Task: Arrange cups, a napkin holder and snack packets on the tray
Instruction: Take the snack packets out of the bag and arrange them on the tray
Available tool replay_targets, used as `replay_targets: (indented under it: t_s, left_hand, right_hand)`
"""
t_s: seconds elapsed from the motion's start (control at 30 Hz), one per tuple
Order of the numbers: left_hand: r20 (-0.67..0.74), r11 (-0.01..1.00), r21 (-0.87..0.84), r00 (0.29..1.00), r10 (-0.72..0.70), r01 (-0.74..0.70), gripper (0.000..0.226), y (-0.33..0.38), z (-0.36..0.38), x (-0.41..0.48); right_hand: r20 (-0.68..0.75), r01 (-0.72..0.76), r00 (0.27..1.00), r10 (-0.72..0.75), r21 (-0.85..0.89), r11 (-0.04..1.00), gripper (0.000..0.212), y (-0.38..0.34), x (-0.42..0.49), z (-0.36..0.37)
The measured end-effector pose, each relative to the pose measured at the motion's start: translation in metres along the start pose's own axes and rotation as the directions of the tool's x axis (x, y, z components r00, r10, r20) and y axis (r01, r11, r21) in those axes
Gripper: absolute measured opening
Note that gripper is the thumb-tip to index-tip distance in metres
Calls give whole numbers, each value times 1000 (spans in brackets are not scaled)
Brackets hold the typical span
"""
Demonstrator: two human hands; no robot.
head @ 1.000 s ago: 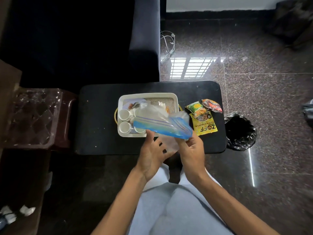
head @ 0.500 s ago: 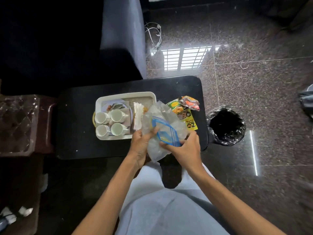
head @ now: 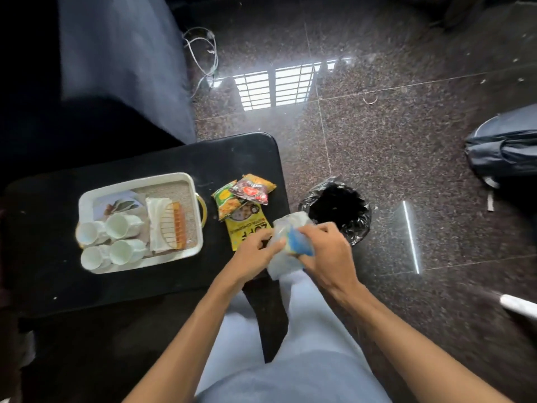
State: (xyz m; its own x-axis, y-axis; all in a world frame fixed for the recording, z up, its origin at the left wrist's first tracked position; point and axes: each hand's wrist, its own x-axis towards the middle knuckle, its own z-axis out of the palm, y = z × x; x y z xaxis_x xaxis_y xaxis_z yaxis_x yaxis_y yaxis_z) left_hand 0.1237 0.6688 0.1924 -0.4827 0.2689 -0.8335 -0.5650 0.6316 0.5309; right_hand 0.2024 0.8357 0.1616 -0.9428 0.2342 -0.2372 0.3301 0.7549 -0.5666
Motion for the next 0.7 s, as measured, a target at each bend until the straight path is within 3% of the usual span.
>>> replay_targets:
  t_s: [0.07, 0.13, 0.23, 0.33, 0.4, 0.7]
  left_hand:
    - [-104, 998, -65, 994, 15, -21, 42, 8, 11, 9]
    - [-109, 992, -122, 994, 16, -30, 32, 12, 20, 16]
    - [-65, 988, -151, 997, 35, -45, 15, 16, 32, 18]
    - [-74, 992, -113, 996, 46, -54, 15, 17, 40, 16]
    - [-94, 992, -121, 995, 22, -33, 17, 16, 42, 12]
    - [-115, 893, -420, 966, -232, 164, 21, 1, 44, 31]
  right_hand:
    - [-43, -251, 967, 252, 28, 968, 44, 37, 16, 3]
    - [-77, -454, 880, 470, 164, 876, 39, 74, 32, 8]
    - [-97, -638, 710, 697, 330, 696, 34, 121, 52, 21]
    - [-23, -784, 514, 857, 392, 481, 47, 152, 67, 38]
    - [44, -836, 412, 910, 415, 359, 57, 164, 77, 52]
    - [194, -870, 215, 957, 482, 98, 91, 206, 127, 118]
